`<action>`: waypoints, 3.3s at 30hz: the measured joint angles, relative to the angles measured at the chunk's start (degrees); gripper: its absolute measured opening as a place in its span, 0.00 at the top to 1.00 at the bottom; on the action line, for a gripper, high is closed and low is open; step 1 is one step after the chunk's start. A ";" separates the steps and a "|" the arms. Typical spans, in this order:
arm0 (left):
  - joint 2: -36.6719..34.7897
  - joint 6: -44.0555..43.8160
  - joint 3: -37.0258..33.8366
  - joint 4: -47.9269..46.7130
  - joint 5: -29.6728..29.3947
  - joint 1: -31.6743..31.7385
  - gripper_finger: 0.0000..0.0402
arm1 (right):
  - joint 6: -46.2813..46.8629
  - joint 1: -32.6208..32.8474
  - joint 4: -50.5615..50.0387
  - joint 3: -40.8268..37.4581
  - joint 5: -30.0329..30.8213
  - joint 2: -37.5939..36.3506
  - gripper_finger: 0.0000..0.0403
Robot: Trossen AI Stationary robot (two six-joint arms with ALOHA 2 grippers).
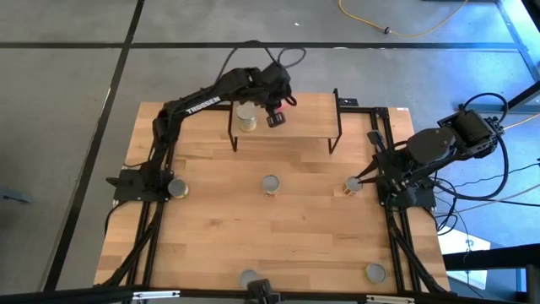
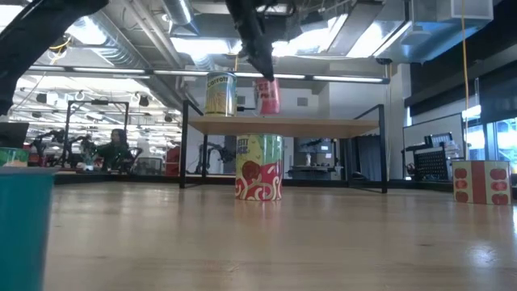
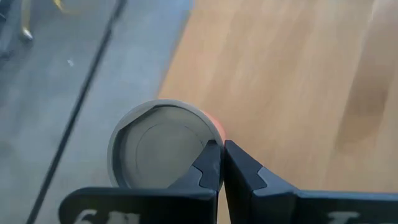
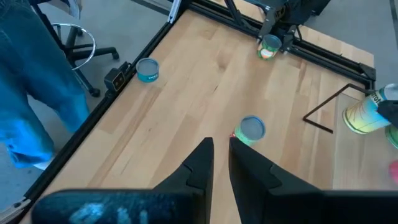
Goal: Pick and place cans onto a shelf
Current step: Put the canned mixed fruits on the shelf
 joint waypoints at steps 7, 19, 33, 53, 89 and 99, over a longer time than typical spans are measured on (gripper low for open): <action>0.70 0.06 0.00 -4.82 -0.04 0.19 1.00 | 1.07 0.00 0.04 0.00 1.03 0.00 0.87; 1.42 0.07 0.02 -5.11 1.61 0.57 1.00 | 1.29 0.00 1.22 0.00 0.94 0.00 0.87; 1.95 1.09 0.07 -2.32 2.78 0.42 0.91 | 1.29 0.00 1.16 0.00 0.92 0.00 0.87; 1.49 4.39 5.20 -3.30 -13.65 -4.83 0.90 | 2.00 0.00 1.16 0.00 3.92 0.00 0.87; -24.42 -10.92 5.42 -25.14 0.15 -12.88 1.00 | -3.12 -31.34 22.23 -0.02 -7.60 23.66 0.87; -31.97 -15.49 5.42 -25.36 -1.37 -13.23 1.00 | -10.97 -42.09 22.97 -0.02 -20.50 31.65 0.87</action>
